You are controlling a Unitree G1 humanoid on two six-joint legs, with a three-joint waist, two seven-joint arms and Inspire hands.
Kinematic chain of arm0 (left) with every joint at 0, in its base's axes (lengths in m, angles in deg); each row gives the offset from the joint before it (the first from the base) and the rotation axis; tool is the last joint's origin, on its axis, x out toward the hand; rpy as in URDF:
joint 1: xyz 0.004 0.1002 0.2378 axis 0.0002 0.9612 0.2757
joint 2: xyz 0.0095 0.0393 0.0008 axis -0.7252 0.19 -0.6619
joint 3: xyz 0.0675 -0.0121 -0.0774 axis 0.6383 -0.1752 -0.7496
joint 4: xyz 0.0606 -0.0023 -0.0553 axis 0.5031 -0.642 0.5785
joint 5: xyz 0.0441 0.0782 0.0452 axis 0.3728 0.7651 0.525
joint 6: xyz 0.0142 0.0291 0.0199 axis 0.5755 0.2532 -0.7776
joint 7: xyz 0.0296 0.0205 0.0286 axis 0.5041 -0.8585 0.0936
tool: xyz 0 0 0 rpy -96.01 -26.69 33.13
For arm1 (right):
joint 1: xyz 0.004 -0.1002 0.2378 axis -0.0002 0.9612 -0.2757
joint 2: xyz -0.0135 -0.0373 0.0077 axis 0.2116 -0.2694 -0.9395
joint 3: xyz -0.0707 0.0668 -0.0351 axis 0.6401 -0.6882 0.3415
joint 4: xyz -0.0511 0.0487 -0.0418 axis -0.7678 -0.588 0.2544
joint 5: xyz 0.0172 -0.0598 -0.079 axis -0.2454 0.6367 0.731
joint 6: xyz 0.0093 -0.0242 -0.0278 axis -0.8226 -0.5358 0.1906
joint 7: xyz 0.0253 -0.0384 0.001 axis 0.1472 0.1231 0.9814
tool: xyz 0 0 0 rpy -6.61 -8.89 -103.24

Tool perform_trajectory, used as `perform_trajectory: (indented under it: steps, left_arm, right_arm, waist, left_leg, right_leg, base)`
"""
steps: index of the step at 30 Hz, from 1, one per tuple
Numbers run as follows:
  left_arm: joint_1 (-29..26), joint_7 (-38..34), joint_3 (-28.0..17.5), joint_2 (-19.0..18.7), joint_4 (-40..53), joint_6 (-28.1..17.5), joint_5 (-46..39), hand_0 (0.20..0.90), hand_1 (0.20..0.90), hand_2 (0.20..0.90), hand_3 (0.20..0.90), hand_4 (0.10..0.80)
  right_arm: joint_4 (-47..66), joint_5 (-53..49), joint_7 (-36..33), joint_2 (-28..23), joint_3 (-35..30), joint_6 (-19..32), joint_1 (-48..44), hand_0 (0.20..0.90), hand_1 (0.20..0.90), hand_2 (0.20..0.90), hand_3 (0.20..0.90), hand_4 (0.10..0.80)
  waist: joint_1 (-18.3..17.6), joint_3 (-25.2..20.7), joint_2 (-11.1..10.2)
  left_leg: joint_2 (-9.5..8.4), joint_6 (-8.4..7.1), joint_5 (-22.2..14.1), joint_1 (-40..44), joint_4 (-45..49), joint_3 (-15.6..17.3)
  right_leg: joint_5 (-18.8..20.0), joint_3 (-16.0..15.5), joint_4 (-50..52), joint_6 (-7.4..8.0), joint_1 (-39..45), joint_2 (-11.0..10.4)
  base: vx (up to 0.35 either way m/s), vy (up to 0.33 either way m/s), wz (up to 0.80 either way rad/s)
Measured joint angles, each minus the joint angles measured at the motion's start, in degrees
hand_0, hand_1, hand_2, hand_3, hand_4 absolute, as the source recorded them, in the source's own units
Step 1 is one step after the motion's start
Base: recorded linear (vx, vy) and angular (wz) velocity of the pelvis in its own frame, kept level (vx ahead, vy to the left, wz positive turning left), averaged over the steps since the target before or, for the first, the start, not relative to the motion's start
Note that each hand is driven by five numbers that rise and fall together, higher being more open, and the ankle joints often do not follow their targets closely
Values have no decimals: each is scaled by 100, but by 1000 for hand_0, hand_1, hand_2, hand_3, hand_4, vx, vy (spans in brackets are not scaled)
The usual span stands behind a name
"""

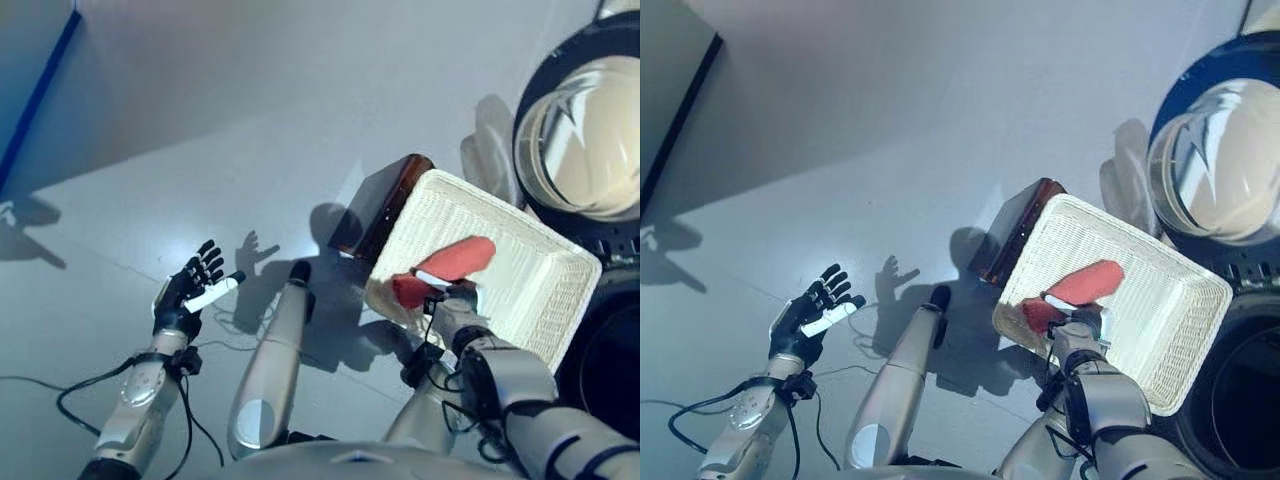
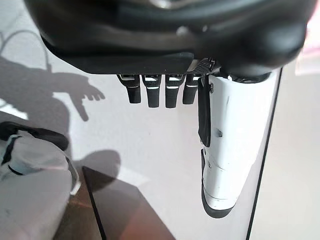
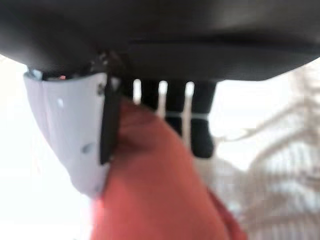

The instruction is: Pick up the clothes and place them into the washing machine

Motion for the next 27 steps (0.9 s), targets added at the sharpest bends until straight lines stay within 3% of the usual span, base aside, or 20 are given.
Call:
perform_trajectory:
  steps: [6,9,10,12,13,21,25,27]
  left_arm:
    - [17,-53,30,96,-312,2,-123,900,900,900,900,800]
    - [29,-72,53,243,-331,-16,-152,900,900,900,900,800]
    - [37,-63,95,263,-332,-20,-210,900,900,900,900,800]
    - [74,-19,195,284,-307,-16,-243,900,900,900,900,800]
    - [105,23,263,291,-314,-14,-246,900,900,900,900,800]
    - [221,65,374,340,-299,-6,-319,900,900,900,900,800]
    - [280,168,493,307,-284,-26,-332,900,900,900,900,800]
    - [279,205,646,265,-277,-19,-327,900,900,900,900,800]
  right_arm:
    - [967,-1597,35,24,-696,907,332,200,200,200,200,300]
    - [1341,-2230,37,42,-1076,1385,406,200,200,200,200,300]
    - [1386,-2474,23,43,-1272,1545,407,200,200,200,200,300]
    - [1449,-2835,-26,-4,-1592,1827,378,200,200,200,200,300]
    - [1449,-3009,-141,-101,-1763,1919,373,200,200,200,200,300]
    - [1237,-3547,-560,-982,-2523,2125,38,200,200,200,200,300]
    - [878,-3514,-711,-1571,-2440,2099,-297,200,200,200,200,300]
    - [505,-3184,-722,-1865,-1859,1823,-378,200,200,200,200,300]
  waist:
    - [-331,58,-1]
    - [-505,120,70]
    - [-524,128,101]
    - [-659,128,182]
    - [-653,132,263]
    - [-676,89,693]
    - [-645,37,830]
    - [-657,39,837]
  left_leg:
    - [244,47,-47,181,-86,339]
    - [364,-14,-36,311,-152,468]
    - [351,-32,54,365,-204,489]
    - [391,-104,34,449,-328,455]
    - [351,-95,155,519,-427,478]
    - [388,-154,267,701,-697,593]
    - [384,-157,307,727,-787,597]
    - [383,-161,312,762,-807,623]
  right_leg:
    - [259,270,-162,12,-141,76]
    - [297,309,-114,33,-189,78]
    - [342,327,-108,-10,-197,94]
    - [296,301,-65,53,-210,77]
    - [323,323,-49,-5,-219,91]
    - [325,457,-41,-8,-301,79]
    - [324,459,-37,-8,-318,79]
    - [323,484,-34,-8,-323,74]
  base:
    - [-67,7,-37]
    - [-61,-15,-22]
    - [-12,-8,-15]
    - [-10,-9,-8]
    - [0,0,0]
    - [-4,-1,-4]
    - [0,0,0]
    - [-2,17,-2]
